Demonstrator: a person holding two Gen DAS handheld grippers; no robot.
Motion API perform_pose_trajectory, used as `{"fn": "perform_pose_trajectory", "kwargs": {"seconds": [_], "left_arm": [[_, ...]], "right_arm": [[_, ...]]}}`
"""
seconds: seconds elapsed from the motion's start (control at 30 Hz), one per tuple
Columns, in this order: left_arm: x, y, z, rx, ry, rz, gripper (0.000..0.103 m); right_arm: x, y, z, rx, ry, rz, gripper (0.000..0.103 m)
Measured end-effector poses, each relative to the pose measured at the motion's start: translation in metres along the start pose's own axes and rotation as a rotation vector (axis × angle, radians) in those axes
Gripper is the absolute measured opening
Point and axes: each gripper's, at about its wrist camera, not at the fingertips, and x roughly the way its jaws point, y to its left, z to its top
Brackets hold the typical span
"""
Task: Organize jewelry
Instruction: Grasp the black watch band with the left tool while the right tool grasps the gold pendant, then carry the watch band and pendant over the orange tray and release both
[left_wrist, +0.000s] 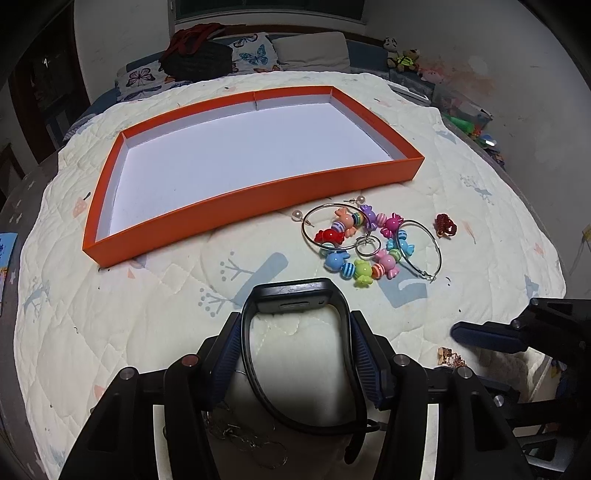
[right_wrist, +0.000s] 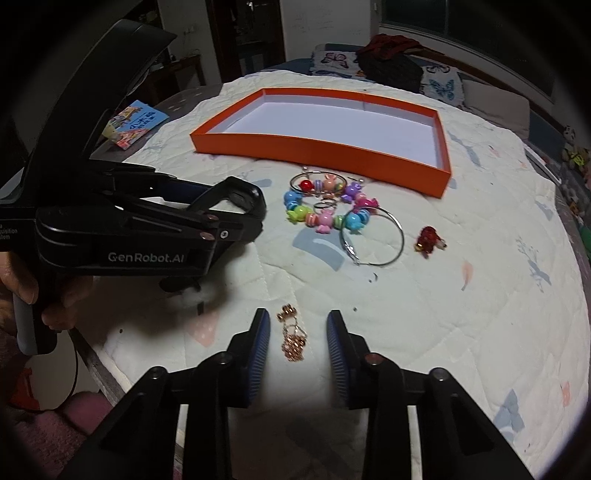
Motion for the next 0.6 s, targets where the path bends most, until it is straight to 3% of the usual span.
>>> {"fn": "perform_pose_trajectory", "kwargs": {"seconds": [0.33,0.6], "left_arm": [[0.002,0.0,0.001,0.018,-0.01,-0.003,0.06],[-0.005,0.004,0.001,-0.001,-0.025,-0.029,0.059]], "right_arm": [[0.005,0.004,0.004,-0.062,0.011,-0.002,0.014],[-0.007,-0.001,0.006,-0.009,-0.021,0.023,0.013]]}}
